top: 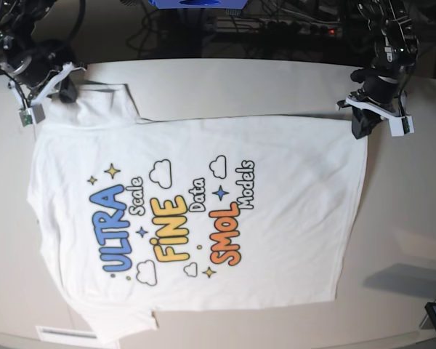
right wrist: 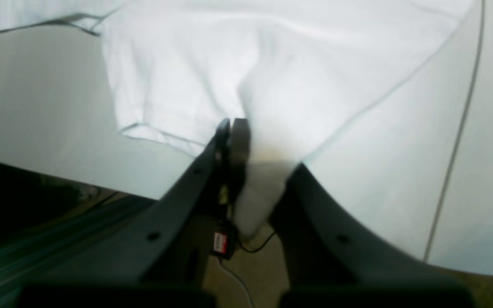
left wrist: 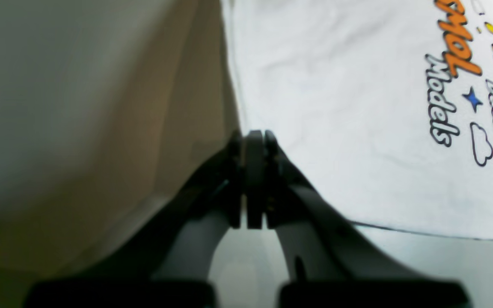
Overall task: Fold the T-shirt properly
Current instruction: 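Pull both shoulder edges toward the robot, stretching the shirt flat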
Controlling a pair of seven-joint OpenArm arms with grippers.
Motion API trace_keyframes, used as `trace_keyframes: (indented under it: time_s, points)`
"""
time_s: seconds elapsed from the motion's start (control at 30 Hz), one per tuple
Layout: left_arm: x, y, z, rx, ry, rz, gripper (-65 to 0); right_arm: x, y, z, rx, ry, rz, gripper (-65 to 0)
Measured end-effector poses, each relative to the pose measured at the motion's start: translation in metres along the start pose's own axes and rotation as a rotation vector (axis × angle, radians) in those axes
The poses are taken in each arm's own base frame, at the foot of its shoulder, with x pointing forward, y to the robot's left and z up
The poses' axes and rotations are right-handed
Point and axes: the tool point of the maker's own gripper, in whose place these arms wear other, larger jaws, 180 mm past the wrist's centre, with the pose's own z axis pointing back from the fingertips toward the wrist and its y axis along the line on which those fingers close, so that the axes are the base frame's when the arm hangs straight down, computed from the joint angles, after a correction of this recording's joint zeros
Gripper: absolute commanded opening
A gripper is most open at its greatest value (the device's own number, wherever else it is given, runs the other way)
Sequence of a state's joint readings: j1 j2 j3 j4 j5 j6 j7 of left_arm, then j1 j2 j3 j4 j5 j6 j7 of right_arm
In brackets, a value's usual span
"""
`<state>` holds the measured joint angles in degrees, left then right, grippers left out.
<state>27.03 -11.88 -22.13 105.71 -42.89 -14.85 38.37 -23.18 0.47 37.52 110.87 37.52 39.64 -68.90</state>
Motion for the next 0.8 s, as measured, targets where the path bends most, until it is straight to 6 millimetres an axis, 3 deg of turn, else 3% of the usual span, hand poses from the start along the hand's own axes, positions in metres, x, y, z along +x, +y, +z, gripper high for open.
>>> trace_keyframes:
  time_s: [0.1,0.37,0.57,0.8]
  points:
    - [0.003,0.002,0.002,0.006,-0.01,0.005,-65.0,0.002,-0.006,0.003,-0.011,0.008,0.021,-64.4]
    - [0.005,0.038,0.017,0.114,0.005,0.044,-65.0,0.028,-0.015,0.006,-0.026,-0.042,0.073,-64.4]
    - [0.022,0.029,0.014,0.094,-0.022,0.037,-65.0,0.047,-0.019,0.005,-0.038,-0.04,0.103,-64.4]
    - [0.026,0.016,0.009,0.07,0.002,0.047,-65.0,0.074,-0.021,0.004,-0.049,-0.067,0.129,-64.4]
